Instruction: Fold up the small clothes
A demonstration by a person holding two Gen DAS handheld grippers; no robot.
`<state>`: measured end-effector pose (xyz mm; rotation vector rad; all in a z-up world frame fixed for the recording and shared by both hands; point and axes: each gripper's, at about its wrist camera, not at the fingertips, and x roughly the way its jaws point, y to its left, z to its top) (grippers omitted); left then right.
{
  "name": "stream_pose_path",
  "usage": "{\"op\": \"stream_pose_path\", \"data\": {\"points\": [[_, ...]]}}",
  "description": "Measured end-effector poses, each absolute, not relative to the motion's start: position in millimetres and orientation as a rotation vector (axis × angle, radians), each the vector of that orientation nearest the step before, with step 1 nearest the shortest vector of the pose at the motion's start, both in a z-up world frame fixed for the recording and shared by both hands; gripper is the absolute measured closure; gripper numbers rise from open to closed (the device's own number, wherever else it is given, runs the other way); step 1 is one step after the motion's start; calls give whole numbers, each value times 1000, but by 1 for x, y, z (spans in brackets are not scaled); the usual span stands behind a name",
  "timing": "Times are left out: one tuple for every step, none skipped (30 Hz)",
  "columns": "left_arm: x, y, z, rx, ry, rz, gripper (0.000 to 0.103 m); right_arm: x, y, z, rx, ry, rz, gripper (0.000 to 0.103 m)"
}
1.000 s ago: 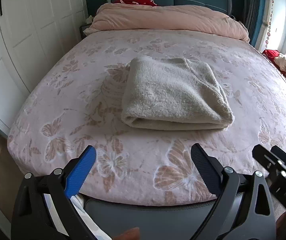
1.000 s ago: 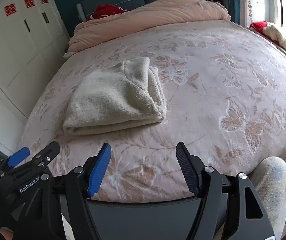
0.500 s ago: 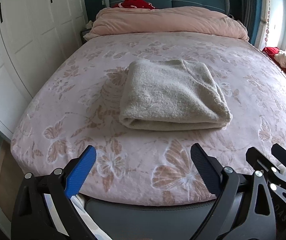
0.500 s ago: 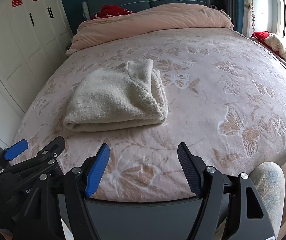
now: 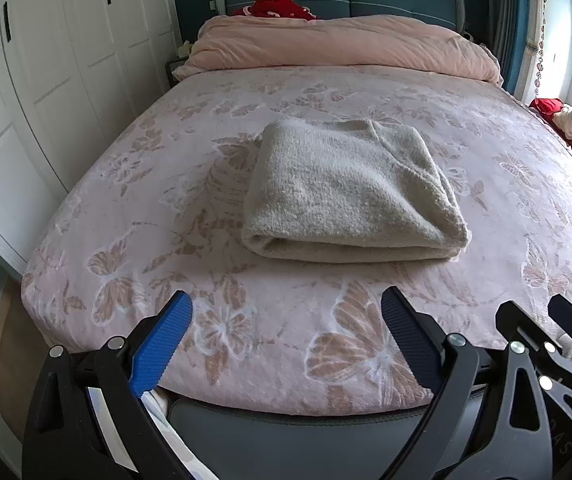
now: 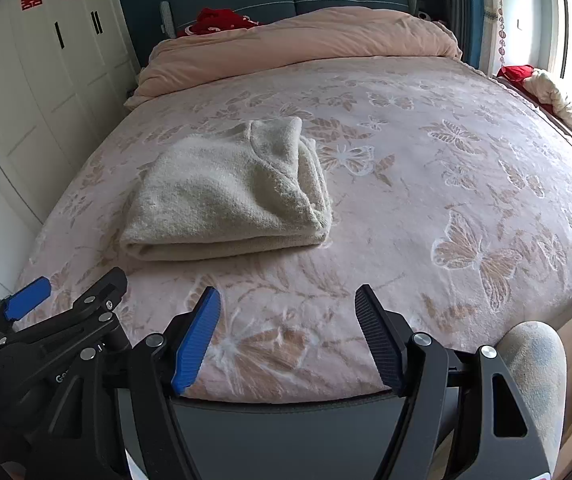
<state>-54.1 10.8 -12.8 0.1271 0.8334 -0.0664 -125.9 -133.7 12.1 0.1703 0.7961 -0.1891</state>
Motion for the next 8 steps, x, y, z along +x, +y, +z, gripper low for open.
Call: {"op": "stream_pose_path", "data": {"points": [[-55,10,-13,133,828,-62,10,-126,-133,12,167,796,-189,34],[-54,10,-13,137,829,-56,10,-125,-132,12,165,796,-189,34],[-54,11,-13,135,827,-52,10,-126,-131,13,164,795,-191,34],[-54,11,-13,132,827,-52,10,-126,-130,13,160,793,-192,34],[-54,12,-13,128,828,-50,10,-125,-128,13,159,792,-193,34],[-54,12,-13,125,831,-50,10,-125,-126,13,157,792,-194,34],[-53,13,-14,120,835,-49,10,-125,-126,13,155,792,-194,34],[-54,13,-14,119,836,-47,11,-125,-126,13,154,793,-194,34]]}}
